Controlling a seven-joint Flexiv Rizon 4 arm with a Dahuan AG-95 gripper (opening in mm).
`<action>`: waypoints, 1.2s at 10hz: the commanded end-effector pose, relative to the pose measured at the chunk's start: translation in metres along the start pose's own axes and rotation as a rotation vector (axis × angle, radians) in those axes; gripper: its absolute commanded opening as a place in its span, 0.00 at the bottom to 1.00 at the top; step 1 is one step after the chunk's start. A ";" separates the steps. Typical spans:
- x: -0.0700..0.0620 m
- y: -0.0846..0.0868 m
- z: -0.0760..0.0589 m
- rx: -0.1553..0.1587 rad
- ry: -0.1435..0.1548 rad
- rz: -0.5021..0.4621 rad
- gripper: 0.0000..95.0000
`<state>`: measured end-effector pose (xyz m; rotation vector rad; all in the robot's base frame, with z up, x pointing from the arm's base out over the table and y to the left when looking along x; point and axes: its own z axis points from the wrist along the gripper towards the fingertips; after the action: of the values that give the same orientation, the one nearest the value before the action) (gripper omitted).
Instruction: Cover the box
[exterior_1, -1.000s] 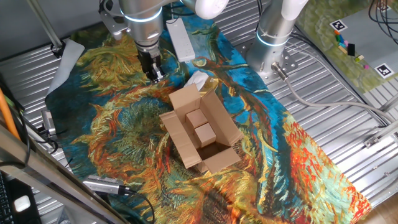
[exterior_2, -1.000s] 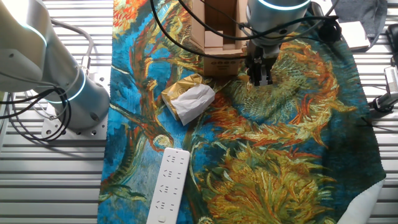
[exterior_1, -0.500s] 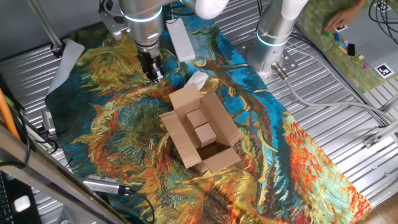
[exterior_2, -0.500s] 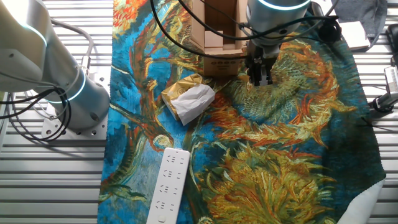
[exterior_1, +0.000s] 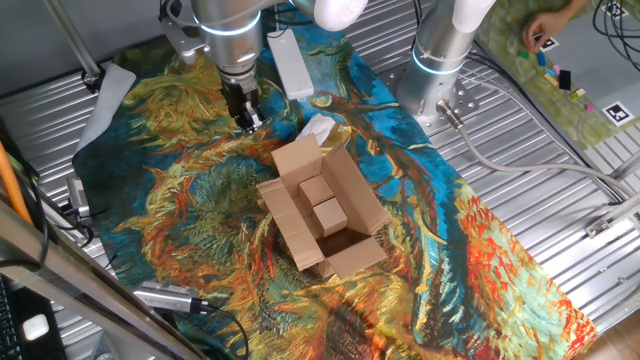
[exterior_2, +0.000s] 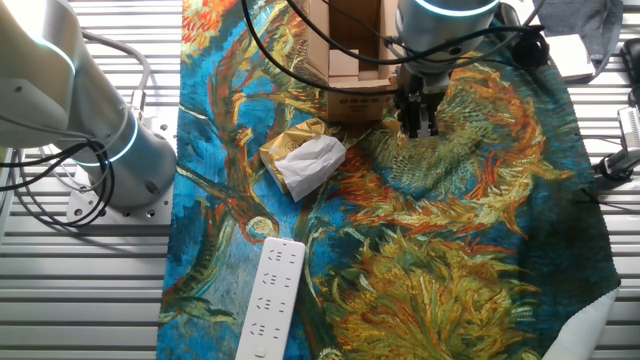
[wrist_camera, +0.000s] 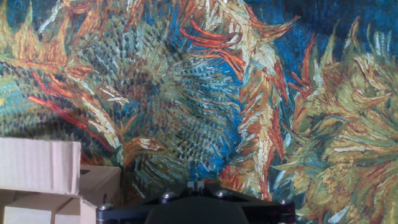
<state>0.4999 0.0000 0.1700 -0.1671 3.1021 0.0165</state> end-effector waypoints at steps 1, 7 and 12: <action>0.000 0.000 0.000 0.000 0.000 -0.054 0.00; 0.007 0.012 0.000 -0.008 0.009 -0.221 0.00; 0.002 0.019 0.002 0.000 0.006 -0.215 0.00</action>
<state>0.4961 0.0186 0.1678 -0.4900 3.0715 0.0101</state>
